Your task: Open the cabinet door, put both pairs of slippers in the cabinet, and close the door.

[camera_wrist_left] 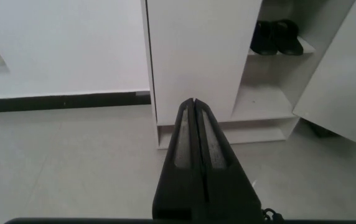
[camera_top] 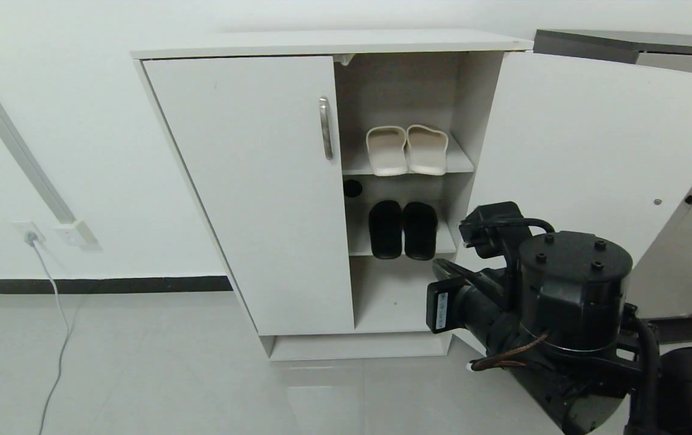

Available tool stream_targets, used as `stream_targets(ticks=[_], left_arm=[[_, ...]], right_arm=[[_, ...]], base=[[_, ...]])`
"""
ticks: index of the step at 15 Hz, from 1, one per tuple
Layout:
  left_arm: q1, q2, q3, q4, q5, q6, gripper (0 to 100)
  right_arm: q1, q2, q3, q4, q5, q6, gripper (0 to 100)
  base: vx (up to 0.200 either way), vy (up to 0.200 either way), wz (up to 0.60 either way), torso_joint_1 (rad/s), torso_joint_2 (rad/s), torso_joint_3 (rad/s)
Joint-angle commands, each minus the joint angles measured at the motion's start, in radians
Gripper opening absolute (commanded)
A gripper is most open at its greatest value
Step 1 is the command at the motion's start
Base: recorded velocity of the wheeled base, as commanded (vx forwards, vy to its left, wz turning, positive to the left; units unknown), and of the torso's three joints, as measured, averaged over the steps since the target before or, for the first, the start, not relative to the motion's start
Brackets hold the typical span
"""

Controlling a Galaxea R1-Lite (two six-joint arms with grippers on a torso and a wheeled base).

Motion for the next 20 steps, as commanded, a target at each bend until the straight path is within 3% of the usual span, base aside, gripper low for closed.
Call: stream_targets(ticks=[1,17,20], left_arm=[[0.0,0.001,0.0,0.0,0.0,0.0,0],[0.0,0.001,0.0,0.0,-0.002,0.002,0],[0.0,0.001,0.0,0.0,0.0,0.002,0]], right_arm=[[-0.022,0.032,0.012,0.0,-0.002,-0.002,0],[-0.044,0.1,0.031,-0.084,0.021,-0.007,0],[-0.044,0.1,0.035,-0.084,0.021,-0.007,0]], base=[[0.0,0.0,0.0,0.0,0.0,0.0],[0.0,0.0,0.0,0.0,0.0,0.0],[0.0,0.0,0.0,0.001,-0.18,-0.3]])
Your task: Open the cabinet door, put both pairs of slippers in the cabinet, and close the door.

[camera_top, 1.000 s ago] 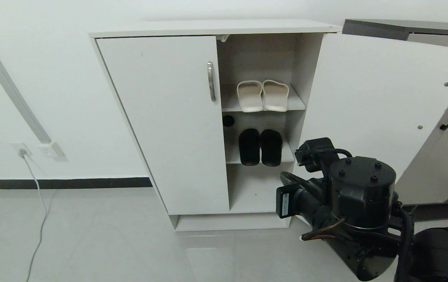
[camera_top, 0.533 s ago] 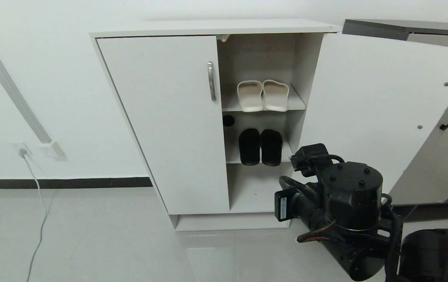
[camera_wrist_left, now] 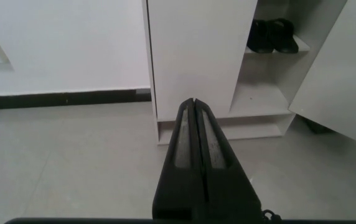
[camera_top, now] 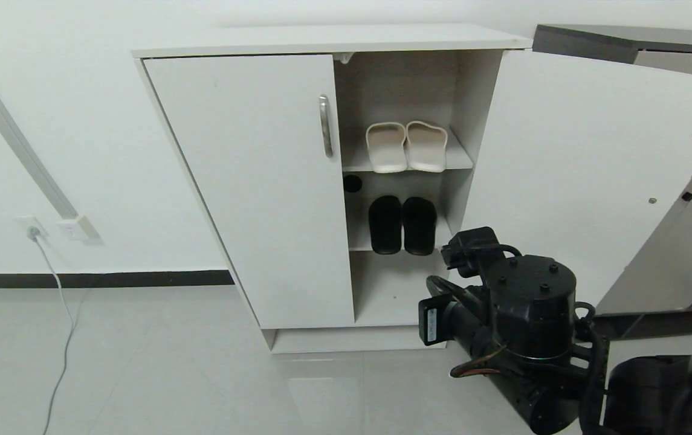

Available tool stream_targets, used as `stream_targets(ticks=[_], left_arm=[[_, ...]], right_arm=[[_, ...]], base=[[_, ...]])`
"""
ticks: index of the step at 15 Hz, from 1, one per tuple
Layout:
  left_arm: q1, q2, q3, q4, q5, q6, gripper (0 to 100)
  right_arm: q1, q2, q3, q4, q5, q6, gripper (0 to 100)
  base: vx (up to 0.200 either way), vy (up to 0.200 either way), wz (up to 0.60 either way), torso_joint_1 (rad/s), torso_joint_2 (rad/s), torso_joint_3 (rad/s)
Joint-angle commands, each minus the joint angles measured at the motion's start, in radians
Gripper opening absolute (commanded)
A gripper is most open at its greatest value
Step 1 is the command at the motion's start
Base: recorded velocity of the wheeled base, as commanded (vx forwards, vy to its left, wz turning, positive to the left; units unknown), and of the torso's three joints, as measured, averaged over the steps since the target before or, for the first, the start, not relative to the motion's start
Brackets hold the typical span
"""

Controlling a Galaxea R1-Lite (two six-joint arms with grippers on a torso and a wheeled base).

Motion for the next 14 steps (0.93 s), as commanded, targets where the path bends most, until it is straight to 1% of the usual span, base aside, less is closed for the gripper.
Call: stream_targets(ticks=[1,5,11,14], left_arm=[[0.0,0.001,0.0,-0.001,0.0,0.0,0],[0.0,0.001,0.0,-0.001,0.0,0.0,0],[0.0,0.001,0.0,-0.001,-0.001,0.0,0],[0.0,0.001,0.0,-0.001,-0.001,0.0,0]], right_arm=[[0.0,0.003,0.0,-0.004,0.0,0.0,0],[0.001,0.01,-0.001,-0.004,-0.002,0.0,0],[0.001,0.012,0.0,-0.004,-0.002,0.0,0],[0.001,0.013,0.0,-0.004,-0.003,0.0,0]], base=[[0.0,0.0,0.0,0.027,-0.37,-0.378],[0.0,0.0,0.0,0.051,-0.52,-0.371],[0.0,0.0,0.0,0.126,-0.46,-0.343],[0.0,0.0,0.0,0.168,-0.48,-0.331]])
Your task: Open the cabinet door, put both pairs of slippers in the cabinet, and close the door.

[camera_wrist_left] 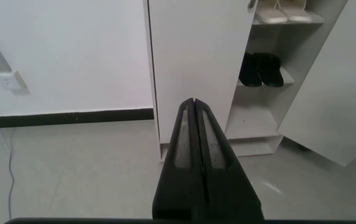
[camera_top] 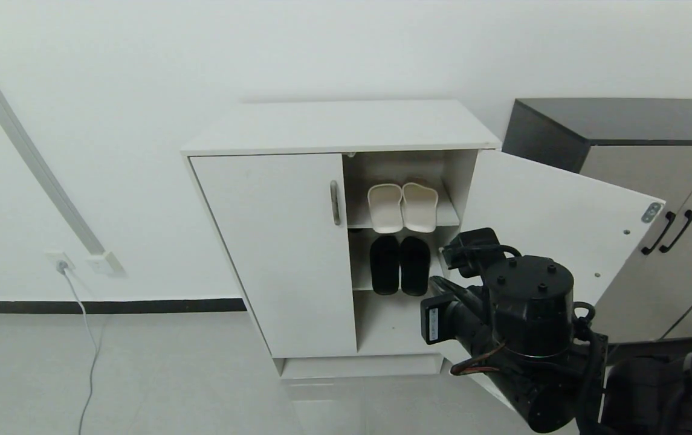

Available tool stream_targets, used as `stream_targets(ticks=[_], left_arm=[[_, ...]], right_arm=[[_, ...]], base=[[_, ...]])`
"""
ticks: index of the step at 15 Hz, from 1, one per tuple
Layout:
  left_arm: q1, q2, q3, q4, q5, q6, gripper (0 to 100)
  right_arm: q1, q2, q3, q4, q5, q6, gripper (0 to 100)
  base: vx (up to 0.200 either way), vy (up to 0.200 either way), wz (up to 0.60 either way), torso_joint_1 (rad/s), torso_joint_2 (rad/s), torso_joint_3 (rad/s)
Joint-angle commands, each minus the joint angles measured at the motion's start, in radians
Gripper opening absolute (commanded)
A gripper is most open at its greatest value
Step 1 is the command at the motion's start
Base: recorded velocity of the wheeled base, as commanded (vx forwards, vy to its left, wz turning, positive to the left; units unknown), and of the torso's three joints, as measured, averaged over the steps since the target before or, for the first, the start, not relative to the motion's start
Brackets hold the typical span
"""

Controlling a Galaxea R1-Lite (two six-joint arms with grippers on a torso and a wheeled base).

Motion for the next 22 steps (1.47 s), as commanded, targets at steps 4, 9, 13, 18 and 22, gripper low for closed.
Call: stream_targets(ticks=[4,9,13,18,22], left_arm=[[0.0,0.001,0.0,0.0,0.0,0.0,0],[0.0,0.001,0.0,0.0,0.0,0.0,0],[0.0,0.001,0.0,0.0,0.0,0.001,0],[0.0,0.002,0.0,0.0,0.0,0.001,0],[0.0,0.001,0.0,0.0,0.0,0.001,0]], right_arm=[[0.002,0.003,0.001,0.0,-0.001,0.0,0],[0.001,0.003,0.001,0.0,-0.001,0.0,0],[0.001,0.002,0.0,0.001,-0.001,-0.001,0],[0.001,-0.005,0.0,0.0,-0.001,-0.001,0],[0.001,-0.009,0.001,0.001,-0.002,-0.001,0]], base=[[0.0,0.0,0.0,0.184,-0.5,-0.316],[0.0,0.0,0.0,0.203,-0.52,-0.312],[0.0,0.0,0.0,0.242,-0.56,-0.326],[0.0,0.0,0.0,0.252,-0.57,-0.316],[0.0,0.0,0.0,0.187,-0.4,-0.216]])
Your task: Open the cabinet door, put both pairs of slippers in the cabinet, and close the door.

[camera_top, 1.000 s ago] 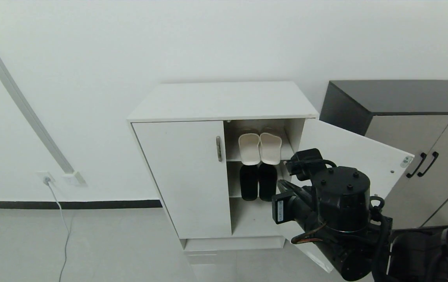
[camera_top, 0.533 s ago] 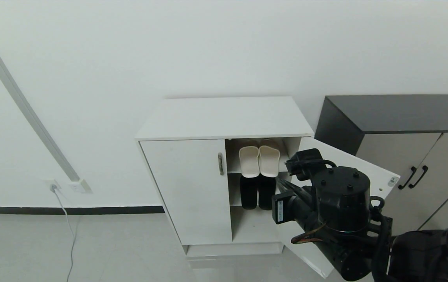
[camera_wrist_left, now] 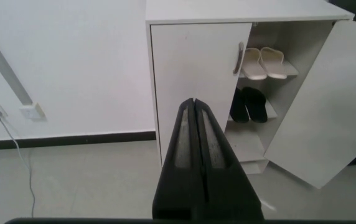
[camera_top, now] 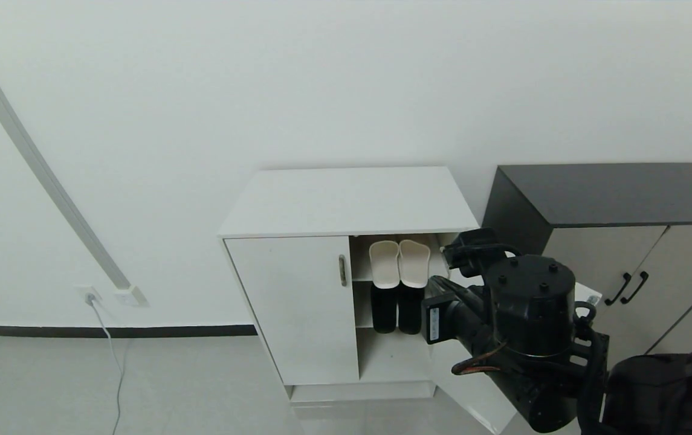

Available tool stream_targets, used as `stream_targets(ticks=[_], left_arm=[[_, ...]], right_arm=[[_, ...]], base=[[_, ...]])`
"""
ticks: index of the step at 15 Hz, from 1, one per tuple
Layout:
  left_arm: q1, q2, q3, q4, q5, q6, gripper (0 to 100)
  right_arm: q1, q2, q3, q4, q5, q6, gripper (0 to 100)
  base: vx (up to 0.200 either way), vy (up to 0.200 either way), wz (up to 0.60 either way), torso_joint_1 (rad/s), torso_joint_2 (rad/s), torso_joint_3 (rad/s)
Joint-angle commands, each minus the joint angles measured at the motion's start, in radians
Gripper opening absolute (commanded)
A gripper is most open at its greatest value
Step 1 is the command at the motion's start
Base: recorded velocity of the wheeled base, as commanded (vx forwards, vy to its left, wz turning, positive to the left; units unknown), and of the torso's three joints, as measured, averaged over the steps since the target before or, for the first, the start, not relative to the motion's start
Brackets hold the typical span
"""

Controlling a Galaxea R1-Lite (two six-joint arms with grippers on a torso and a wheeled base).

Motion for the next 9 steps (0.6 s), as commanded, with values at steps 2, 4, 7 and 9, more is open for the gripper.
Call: stream_targets(ticks=[2,4,7,9], left_arm=[[0.0,0.001,0.0,-0.001,0.0,0.0,0],[0.0,0.001,0.0,-0.001,0.0,0.0,0],[0.0,0.001,0.0,-0.001,0.0,0.0,0],[0.0,0.001,0.0,-0.001,0.0,0.0,0]], right_arm=[[0.001,-0.005,0.0,0.001,-0.001,-0.001,0],[-0.001,-0.005,0.0,0.001,-0.001,0.0,0],[-0.004,-0.005,0.0,-0.002,-0.002,-0.001,0],[-0.004,-0.005,0.005,-0.002,-0.002,-0.001,0]], base=[[0.0,0.0,0.0,0.173,-0.38,-0.198],[0.0,0.0,0.0,0.168,-0.36,-0.195],[0.0,0.0,0.0,0.165,-0.35,-0.185],[0.0,0.0,0.0,0.049,-0.1,-0.039]])
